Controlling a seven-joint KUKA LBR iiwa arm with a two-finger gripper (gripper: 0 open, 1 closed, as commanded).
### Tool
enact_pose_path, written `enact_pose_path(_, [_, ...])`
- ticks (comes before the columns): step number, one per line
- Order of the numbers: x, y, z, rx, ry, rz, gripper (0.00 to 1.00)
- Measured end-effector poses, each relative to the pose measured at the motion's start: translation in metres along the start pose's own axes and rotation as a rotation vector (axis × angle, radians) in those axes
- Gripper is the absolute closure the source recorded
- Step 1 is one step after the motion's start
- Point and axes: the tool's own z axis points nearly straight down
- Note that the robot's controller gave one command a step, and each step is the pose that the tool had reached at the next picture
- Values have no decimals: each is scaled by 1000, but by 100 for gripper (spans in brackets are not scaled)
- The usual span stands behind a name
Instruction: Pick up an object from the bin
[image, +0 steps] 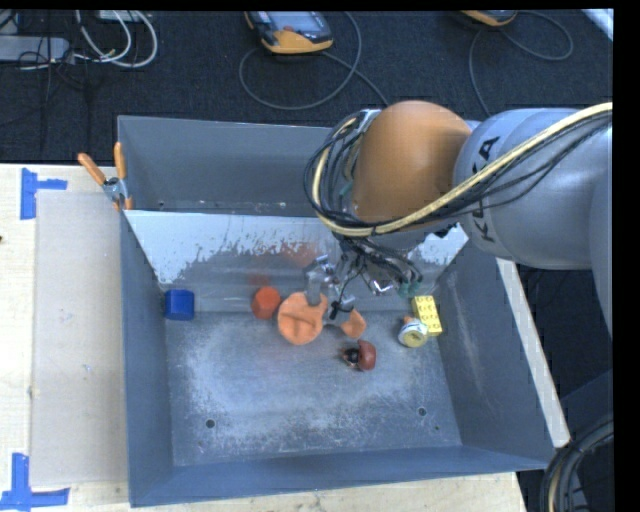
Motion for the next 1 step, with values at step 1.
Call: enact_pose_path(1, [3,0,50,-4,11,-4,100])
